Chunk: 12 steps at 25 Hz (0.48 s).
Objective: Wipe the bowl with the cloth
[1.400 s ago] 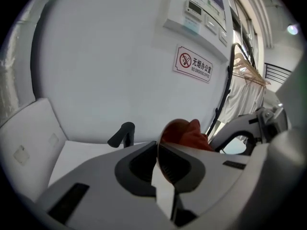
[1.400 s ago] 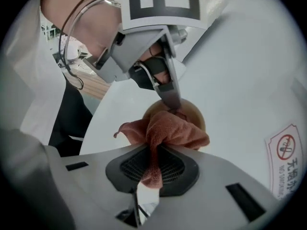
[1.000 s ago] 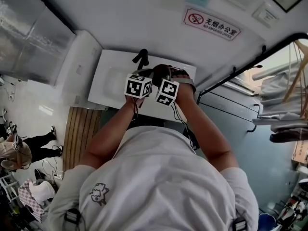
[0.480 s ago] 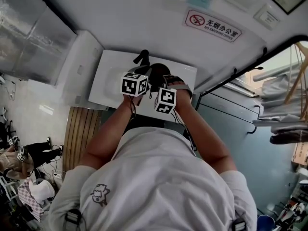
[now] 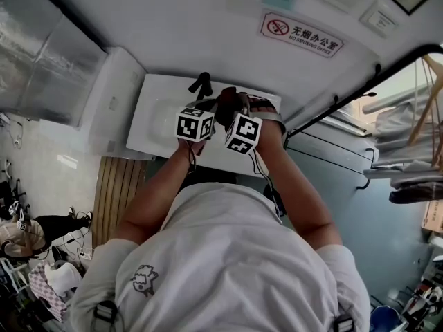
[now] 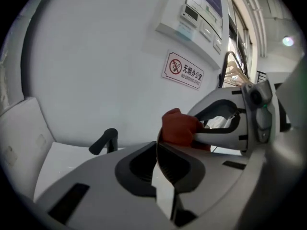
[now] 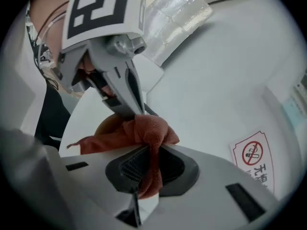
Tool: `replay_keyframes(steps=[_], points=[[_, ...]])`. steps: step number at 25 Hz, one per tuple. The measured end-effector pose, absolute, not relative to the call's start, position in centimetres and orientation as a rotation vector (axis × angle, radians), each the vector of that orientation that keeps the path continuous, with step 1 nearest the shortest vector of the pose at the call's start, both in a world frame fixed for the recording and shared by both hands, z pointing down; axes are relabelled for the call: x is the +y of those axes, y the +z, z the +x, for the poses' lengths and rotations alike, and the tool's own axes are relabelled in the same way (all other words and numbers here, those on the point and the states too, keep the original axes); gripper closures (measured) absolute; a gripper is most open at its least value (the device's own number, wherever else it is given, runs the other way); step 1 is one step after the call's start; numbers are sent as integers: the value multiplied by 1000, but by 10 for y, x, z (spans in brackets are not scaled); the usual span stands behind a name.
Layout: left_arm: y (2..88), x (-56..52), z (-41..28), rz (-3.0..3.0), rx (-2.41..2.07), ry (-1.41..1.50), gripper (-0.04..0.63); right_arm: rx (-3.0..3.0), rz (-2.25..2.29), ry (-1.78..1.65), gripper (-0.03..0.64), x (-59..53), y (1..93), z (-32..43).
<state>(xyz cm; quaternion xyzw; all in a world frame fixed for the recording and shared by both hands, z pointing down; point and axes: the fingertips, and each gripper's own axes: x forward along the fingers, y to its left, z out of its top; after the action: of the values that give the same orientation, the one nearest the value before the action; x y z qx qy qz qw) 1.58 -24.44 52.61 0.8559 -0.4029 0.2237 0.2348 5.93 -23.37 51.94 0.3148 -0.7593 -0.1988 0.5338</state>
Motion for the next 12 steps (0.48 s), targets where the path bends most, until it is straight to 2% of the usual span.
replay_keyframes(steps=[12], points=[[507, -255, 7, 2346, -1154, 486, 574, -1892, 614, -447, 561, -199, 545, 20]])
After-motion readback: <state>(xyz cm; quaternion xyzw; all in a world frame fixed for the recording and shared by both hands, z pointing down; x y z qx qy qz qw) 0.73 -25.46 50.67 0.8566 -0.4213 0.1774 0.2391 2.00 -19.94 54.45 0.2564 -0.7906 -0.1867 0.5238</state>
